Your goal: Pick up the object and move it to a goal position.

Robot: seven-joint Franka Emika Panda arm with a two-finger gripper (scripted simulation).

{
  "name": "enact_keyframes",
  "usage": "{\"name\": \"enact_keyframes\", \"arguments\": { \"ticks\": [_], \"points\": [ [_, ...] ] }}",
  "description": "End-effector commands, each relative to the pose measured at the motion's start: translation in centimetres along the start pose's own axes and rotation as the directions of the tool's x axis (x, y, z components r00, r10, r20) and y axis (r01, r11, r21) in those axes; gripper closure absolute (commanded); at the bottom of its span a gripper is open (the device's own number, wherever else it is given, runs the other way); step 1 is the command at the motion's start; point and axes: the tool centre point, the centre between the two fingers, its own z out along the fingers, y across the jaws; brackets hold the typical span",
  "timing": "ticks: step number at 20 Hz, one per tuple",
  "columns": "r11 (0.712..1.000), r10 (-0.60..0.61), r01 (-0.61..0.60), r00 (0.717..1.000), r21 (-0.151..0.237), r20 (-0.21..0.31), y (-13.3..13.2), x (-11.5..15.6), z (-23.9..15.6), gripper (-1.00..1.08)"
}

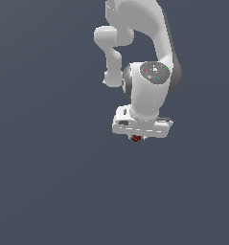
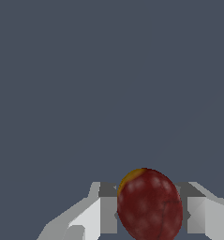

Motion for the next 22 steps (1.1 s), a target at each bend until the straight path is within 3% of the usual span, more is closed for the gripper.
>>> {"name": "enact_keyframes", "arguments": {
  "ticks": [1, 11, 22],
  "points": [
    [1.0, 0.001, -0.001, 1.0, 0.0, 0.001, -1.6, 0.7, -2.3, 1.08],
    [1.0, 0.001, -0.001, 1.0, 0.0, 0.001, -6.1, 3.1, -8.9, 1.08],
    [1.0, 0.001, -0.001, 1.0, 0.0, 0.001, -8.2, 4.3, -11.7, 1.08]
  ]
}}
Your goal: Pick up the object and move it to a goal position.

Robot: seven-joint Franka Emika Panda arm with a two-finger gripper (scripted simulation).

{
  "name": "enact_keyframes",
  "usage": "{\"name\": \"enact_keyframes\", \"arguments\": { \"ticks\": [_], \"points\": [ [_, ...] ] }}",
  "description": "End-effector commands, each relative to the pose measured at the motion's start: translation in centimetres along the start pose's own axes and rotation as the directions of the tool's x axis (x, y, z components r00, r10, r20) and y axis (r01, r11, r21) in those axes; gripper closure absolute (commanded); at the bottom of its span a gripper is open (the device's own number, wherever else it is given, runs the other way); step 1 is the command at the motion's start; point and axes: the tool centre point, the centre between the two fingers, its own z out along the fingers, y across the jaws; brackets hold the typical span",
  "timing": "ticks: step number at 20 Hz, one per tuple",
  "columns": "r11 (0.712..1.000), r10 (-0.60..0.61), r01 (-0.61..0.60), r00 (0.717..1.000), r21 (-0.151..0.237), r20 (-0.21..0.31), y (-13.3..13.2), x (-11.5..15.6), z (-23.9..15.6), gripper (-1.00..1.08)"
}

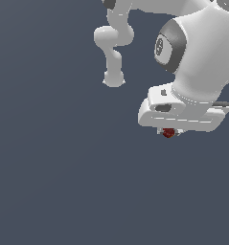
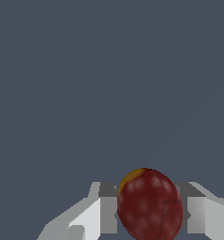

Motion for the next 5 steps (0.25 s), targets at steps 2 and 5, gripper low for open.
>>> {"name": "enact_keyframes", "arguments": {
  "ticks": [2, 5],
  "points": [
    [1.0, 0.0, 0.0, 1.0, 0.0, 0.0, -0.28, 0.19, -0.39, 1.08],
    [1.0, 0.0, 0.0, 1.0, 0.0, 0.0, -0.34, 0.23, -0.47, 1.08]
  ]
}}
